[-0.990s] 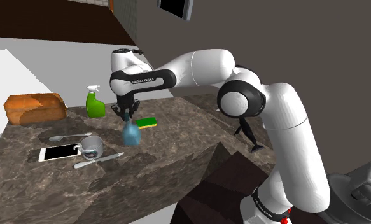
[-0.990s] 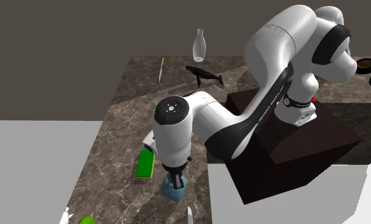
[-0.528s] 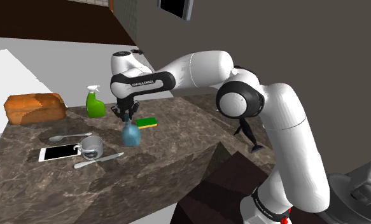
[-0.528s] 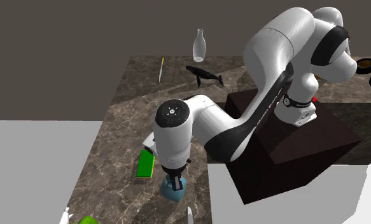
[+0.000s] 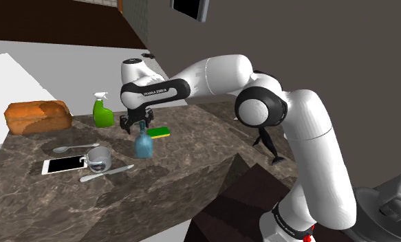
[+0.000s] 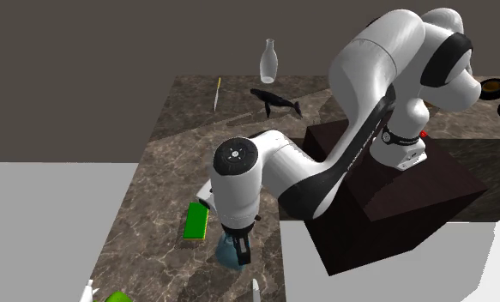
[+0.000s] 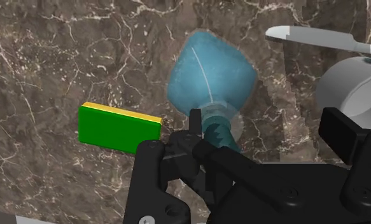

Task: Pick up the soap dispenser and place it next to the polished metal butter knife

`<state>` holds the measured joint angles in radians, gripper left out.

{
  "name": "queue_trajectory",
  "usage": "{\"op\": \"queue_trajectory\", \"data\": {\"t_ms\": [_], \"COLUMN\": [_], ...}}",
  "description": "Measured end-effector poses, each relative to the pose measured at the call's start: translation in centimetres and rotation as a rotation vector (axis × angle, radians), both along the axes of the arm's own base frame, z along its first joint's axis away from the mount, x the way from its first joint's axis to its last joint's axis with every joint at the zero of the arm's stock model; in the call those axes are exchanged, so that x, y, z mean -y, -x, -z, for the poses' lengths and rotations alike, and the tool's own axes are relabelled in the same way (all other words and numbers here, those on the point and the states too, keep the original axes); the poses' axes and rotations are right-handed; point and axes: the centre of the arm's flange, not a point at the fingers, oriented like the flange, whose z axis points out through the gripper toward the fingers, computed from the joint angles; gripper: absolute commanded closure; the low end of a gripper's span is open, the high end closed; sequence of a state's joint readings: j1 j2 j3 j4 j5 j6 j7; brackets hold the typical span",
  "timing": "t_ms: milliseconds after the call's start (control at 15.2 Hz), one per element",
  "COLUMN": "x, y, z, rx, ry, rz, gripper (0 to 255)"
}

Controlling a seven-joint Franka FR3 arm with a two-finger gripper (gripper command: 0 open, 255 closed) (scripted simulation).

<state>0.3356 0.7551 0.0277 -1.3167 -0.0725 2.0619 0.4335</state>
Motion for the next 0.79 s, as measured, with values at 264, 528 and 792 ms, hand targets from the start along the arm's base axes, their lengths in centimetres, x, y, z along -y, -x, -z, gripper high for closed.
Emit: {"op": "queue_trajectory", "data": {"t_ms": [264, 528, 792], "x": [-0.1, -0.3, -0.3], "y": [-0.6, -0.5, -0.5], "z": [-2.5, -4.8, -5.0], "rx": [0.001, 0.000, 0.000], "ry": [0.000, 0.000, 0.000], "rz": [0.000, 0.000, 0.000], "gripper": [0, 0, 0]}}
